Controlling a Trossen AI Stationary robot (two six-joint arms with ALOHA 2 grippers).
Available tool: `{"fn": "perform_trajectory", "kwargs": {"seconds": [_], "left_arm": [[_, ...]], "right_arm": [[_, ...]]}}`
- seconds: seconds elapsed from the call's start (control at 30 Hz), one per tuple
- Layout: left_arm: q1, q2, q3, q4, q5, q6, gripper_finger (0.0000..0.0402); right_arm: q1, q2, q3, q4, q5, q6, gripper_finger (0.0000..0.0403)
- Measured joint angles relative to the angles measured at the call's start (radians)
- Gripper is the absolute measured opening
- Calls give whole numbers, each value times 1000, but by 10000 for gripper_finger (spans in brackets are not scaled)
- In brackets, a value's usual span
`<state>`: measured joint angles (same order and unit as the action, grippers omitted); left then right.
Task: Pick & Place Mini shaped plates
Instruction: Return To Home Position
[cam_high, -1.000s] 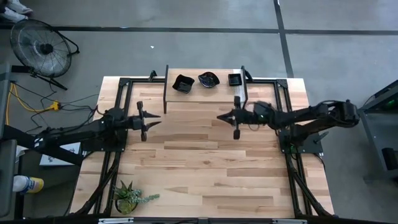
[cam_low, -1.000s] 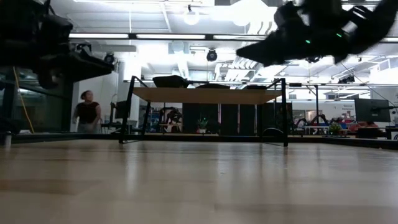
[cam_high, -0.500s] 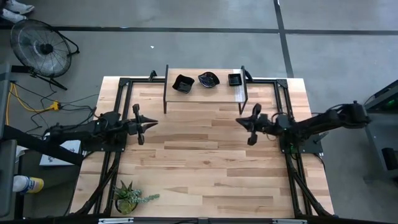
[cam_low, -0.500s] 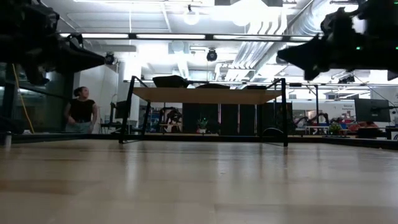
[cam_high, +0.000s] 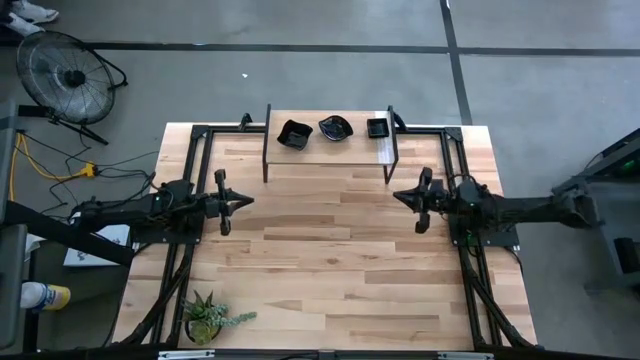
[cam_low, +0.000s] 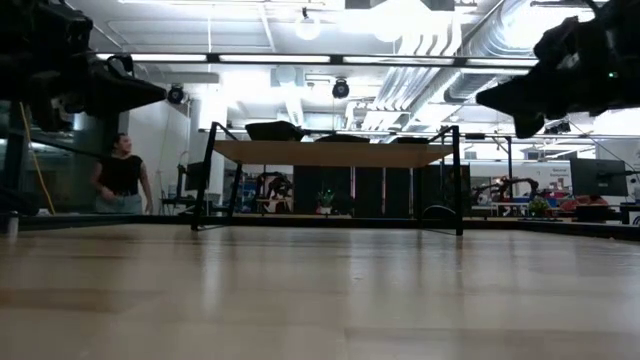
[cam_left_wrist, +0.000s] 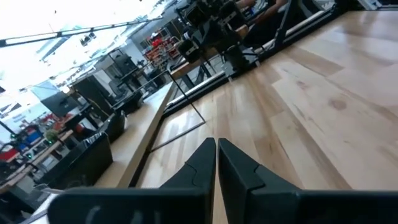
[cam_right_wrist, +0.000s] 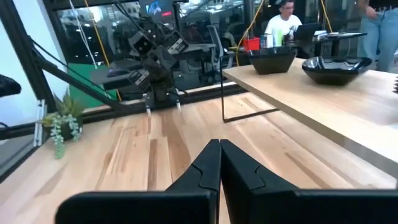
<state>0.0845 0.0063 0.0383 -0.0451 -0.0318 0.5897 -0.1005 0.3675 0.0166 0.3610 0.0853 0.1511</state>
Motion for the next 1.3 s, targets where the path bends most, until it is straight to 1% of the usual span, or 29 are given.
{"fn": "perform_trajectory", "kwargs": {"seconds": [0.17,0.27,0.33,0.5,0.7,0.87,1.07,1.3], "left_arm": [[0,0,0,0,2,-17,12],[0,0,0,-1,2,-17,12],[0,0,0,-2,2,-17,12],[0,0,0,-1,2,-16,12],[0,0,0,-1,2,-15,12],[0,0,0,-1,2,-15,12],[0,0,0,-1,2,-15,12],[0,0,0,-1,2,-16,12]], "right_arm": [[-11,-198,0,-200,-14,9,0],[-11,-276,0,-299,-15,14,0],[-11,-305,3,-351,-18,25,0],[-11,-302,4,-356,-39,1,0],[-11,-296,3,-340,-29,45,4],[-11,-296,2,-336,-31,-42,11],[-11,-296,2,-333,-32,-147,6],[-11,-295,2,-332,-32,-210,6]]}}
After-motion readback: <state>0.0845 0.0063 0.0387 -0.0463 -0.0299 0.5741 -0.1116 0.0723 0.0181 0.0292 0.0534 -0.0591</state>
